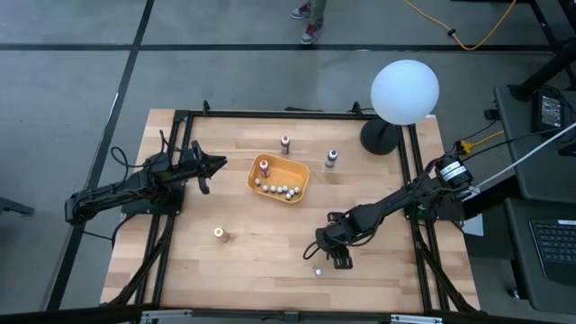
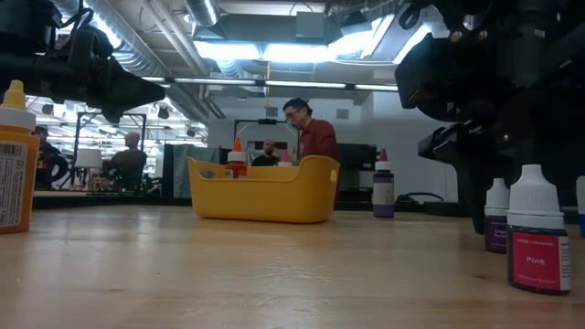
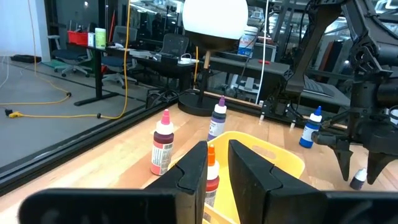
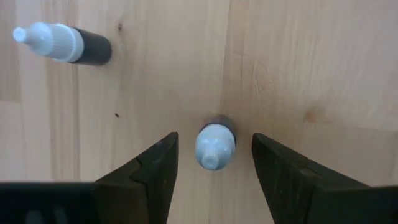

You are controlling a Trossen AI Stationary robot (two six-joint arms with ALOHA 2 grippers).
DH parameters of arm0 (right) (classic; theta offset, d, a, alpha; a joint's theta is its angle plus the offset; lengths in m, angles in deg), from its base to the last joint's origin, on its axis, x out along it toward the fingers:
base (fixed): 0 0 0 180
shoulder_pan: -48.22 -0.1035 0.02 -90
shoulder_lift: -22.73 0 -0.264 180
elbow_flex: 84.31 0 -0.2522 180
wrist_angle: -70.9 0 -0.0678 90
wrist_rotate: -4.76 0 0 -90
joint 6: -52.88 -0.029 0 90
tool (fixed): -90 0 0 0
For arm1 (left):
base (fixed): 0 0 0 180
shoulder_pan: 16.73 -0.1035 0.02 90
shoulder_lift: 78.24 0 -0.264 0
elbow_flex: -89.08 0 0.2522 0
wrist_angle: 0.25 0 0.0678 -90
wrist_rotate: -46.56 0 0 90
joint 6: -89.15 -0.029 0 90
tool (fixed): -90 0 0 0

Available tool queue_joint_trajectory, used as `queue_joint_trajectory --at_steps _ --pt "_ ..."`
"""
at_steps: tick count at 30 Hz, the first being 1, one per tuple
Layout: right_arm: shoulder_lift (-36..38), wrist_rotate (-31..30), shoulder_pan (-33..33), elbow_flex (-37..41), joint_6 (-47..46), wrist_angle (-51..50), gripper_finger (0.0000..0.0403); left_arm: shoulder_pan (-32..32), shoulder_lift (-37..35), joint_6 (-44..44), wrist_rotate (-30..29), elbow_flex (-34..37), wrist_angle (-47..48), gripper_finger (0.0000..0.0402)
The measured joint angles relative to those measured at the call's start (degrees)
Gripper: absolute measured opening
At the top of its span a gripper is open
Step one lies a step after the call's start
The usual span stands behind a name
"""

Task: Pick & Place food coloring
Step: Put the small purple food coloring bottle into the yellow bin

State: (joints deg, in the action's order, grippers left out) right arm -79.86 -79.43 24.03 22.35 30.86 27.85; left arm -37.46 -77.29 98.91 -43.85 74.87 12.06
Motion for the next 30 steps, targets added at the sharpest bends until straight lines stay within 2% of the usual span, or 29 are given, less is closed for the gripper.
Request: queue_joint_trajectory --at_steps 30 --pt "0.02 -0.15 1.14 -3.47 -0.02 -6.45 0.0201 0.0 0.0 0.0 0.0 -0.01 -0.01 0.0058"
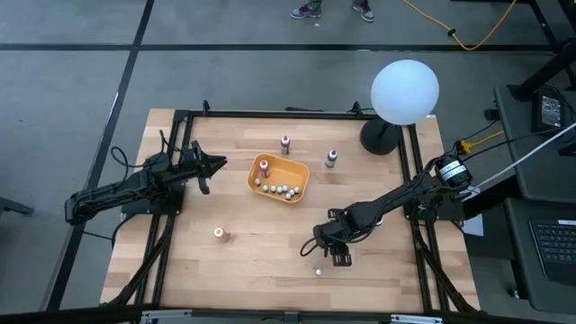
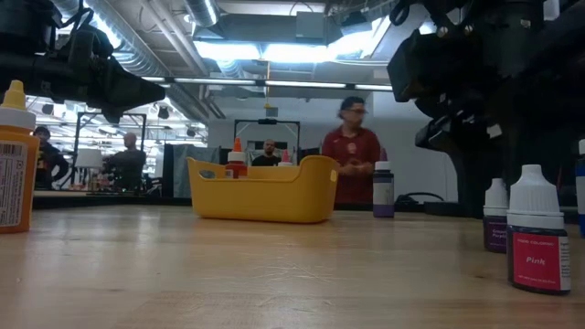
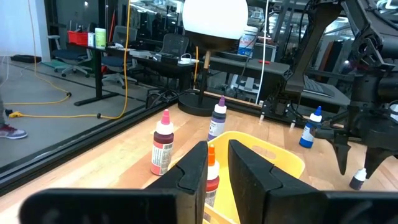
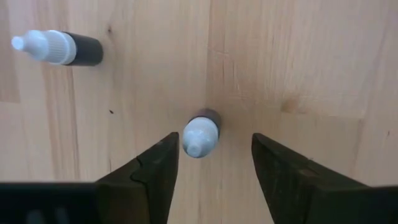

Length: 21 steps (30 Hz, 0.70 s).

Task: Pick & Place food coloring
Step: Put the small purple food coloring bottle into the yellow bin

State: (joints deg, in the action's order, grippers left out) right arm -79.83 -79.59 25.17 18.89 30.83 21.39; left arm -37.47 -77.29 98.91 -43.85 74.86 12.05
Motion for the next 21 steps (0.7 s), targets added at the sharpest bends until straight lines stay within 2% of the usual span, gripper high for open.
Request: queue_joint_trajectory --at_steps 13,21 --pt "0.0 0.09 0.0 0.0 0.76 0.79 0.0105 0.01 0.0 -0.01 0.0 -0.01 0.01 0.0059" --pt "0.0 0.35 0.0 0.02 1.69 1.38 0.01 -0.01 0.0 -0.01 0.0 0.0 0.0 0.006"
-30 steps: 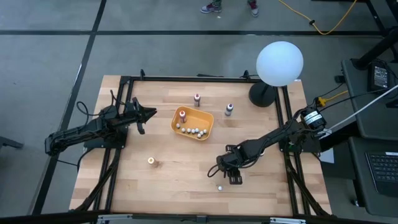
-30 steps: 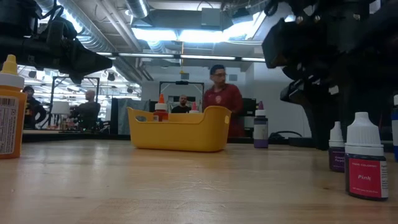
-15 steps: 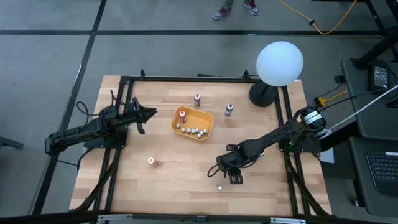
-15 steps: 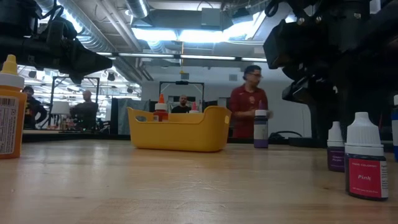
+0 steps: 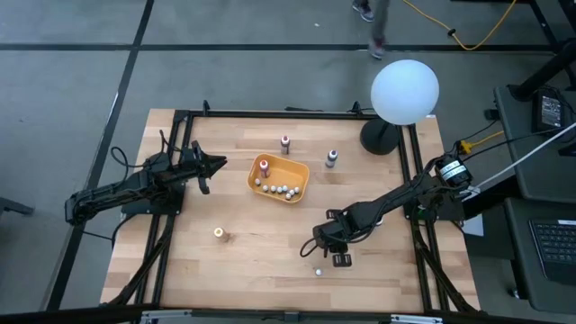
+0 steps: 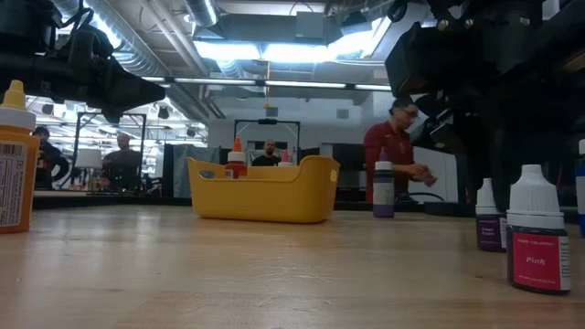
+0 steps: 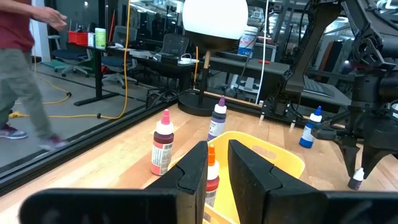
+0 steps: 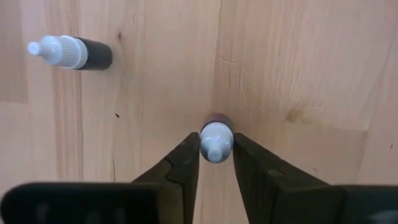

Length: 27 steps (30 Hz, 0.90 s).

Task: Pick & Place food coloring
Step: Put the small purple food coloring bottle into the yellow bin

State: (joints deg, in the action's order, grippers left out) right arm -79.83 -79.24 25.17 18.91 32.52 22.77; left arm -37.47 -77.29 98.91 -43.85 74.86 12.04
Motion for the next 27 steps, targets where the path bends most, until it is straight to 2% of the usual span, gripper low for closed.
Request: queue_joint_trajectory --at_steps 27 --pt "0.0 0.25 -0.02 0.02 2.63 1.56 0.0104 0.0 0.0 0.0 0.0 0.01 0.0 0.0059"
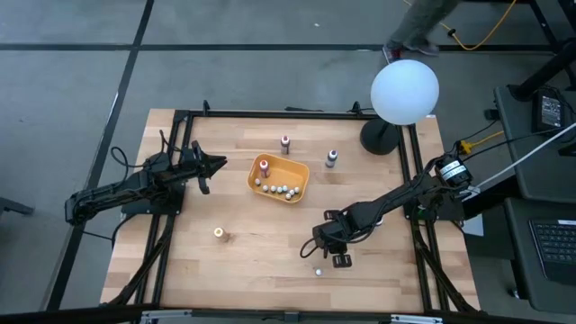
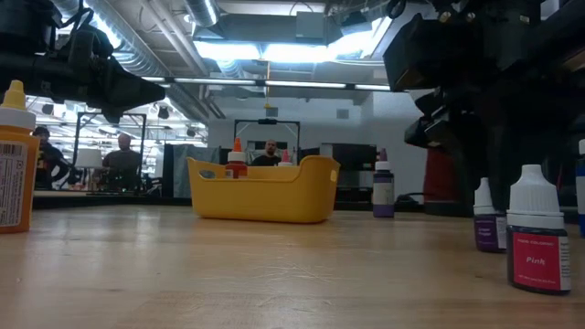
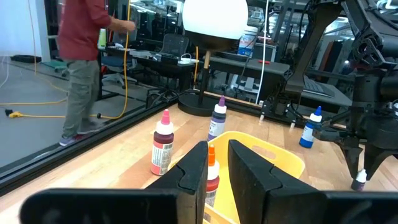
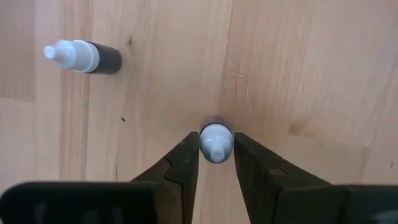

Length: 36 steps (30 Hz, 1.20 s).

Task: Pick & Place food coloring
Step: Put the small purple food coloring bottle into the yellow bin

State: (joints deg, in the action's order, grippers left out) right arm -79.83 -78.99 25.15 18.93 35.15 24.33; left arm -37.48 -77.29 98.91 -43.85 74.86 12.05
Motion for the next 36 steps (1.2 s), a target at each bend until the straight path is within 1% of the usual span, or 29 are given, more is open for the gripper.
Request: queue_joint_trajectory --at_steps 6,15,20,24,28,36 --pt "0.0 1.41 0.0 0.0 -0.03 0.01 0.0111 0.0 0.0 0.0 0.0 -0.01 0.01 0.0059" --pt "0.0 1.38 0.0 0.0 -0.01 0.01 0.0171 0.0 0.0 0.0 0.0 0.01 -0.01 0.006" --pt "0.0 1.0 0.0 0.0 -0.01 0.29 0.0181 -0.01 0.0 0.0 0.0 0.01 0.0 0.0059" --pt "0.0 0.93 0.0 0.01 -0.01 0.29 0.017 0.01 0.0 0.0 0.0 -0.01 0.0 0.0057" --pt "0.0 0.91 0.0 0.02 0.01 0.29 0.0149 0.0 0.0 0.01 0.0 -0.01 0.0 0.0059" --pt "0.0 -1.28 0.0 0.02 0.25 0.34 0.0088 0.0 0.0 0.0 0.0 0.0 0.0 0.0057"
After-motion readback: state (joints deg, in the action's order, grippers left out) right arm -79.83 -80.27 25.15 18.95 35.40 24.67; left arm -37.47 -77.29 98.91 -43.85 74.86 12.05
